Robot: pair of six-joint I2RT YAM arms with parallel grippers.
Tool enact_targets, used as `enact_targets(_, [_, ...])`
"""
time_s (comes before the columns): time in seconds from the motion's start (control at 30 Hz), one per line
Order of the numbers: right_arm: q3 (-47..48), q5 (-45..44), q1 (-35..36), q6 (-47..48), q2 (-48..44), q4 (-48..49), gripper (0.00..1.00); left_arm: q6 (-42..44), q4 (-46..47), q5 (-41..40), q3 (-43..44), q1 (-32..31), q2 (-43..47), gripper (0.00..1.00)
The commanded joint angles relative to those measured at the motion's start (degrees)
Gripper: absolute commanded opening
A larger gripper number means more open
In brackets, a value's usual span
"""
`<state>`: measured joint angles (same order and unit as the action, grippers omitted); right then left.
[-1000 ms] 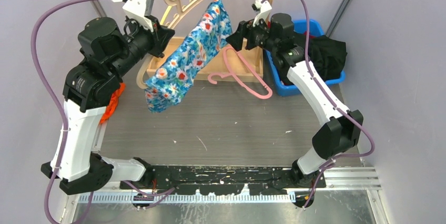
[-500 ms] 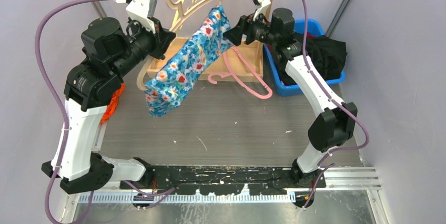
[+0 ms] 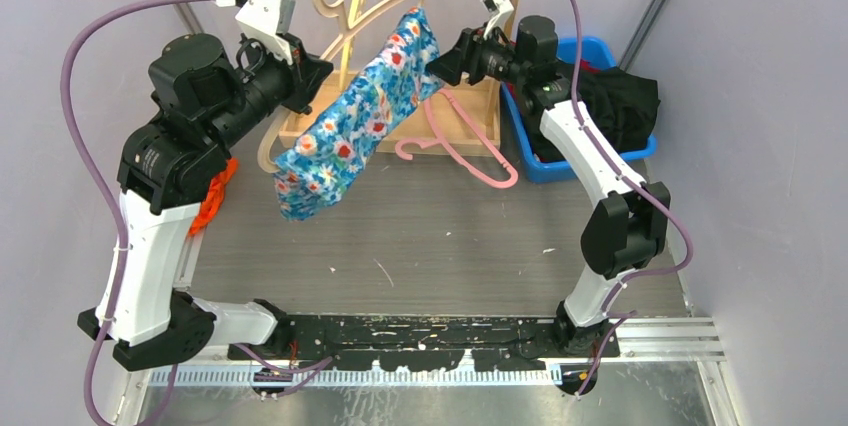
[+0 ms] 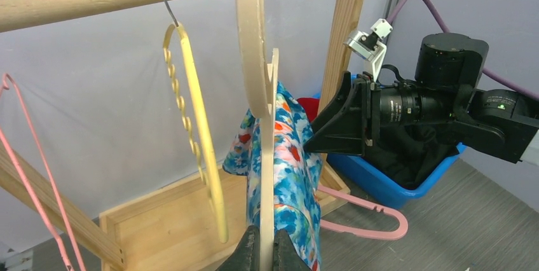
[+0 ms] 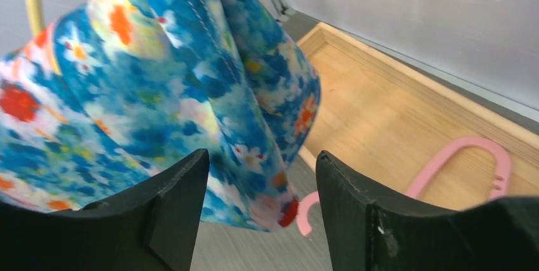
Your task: Remove the skirt from the hanger
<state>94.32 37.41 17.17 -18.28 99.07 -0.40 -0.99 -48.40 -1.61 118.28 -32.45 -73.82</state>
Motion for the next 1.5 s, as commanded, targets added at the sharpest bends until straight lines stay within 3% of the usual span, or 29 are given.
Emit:
enact_targets(0.0, [1.9,4.1,0.2,-6.4,-1.5,7.3,0.67,0.3,5.0,0.8,2.5,0.2,1.8,0.0])
enact_targets(0.1, [0.9,4.9,0.5,-8.8,-1.7,9.6,0.61,0.4,4.8,0.7,2.4,0.2,1.9,0.0])
enact_targets(0.13, [0.9,5.2,0.6,-9.0,-1.6,9.5,0.53,0.4,4.9,0.6,2.3,0.2,1.9,0.0])
enact_targets(0.23, [1.7,6.3,0.8,-9.1,-1.7,8.0,0.16,0.6,5.1,0.3,1.6,0.2,1.9,0.0])
enact_targets(0.3, [1.4,5.7,0.8,-8.5,-2.5,6.9,0.02,0.5,5.2,0.4,1.3,0.2,1.7,0.0])
enact_targets(0.47, [2.9,5.5,0.9,-3.6,-5.2,0.3,0.01,0.3,5.8,0.4,0.2,0.2,1.5,0.0])
enact_targets(0.63, [10.4,5.5,1.1,2.4,-9.8,-8.7,0.01,1.1,7.6,-2.1,-6.3,0.2,-1.0,0.0])
enact_targets(0.8, [16.7,7.5,1.1,3.1,-14.3,-10.4,0.01,2.2,10.4,-3.7,-11.8,0.2,-3.9,0.0])
enact_targets(0.97, [19.7,3.9,1.0,7.5,-17.9,-14.0,0.01,3.0,10.5,-4.1,-12.5,0.2,-6.9,0.0])
enact_targets(1.03, [21.0,-1.9,0.7,11.4,-19.3,-15.5,0.01,3.7,10.4,-4.7,-12.3,0.2,-7.6,0.0])
enact_targets(1.27, [21.4,-36.9,0.7,28.0,-20.0,-10.9,0.01,5.6,10.2,-5.8,-12.2,0.2,-8.7,0.0])
enact_targets(1.47, [23.3,-54.3,-0.4,37.2,-14.7,-4.6,0.01,6.0,10.2,-6.4,-12.5,0.2,-8.2,0.0])
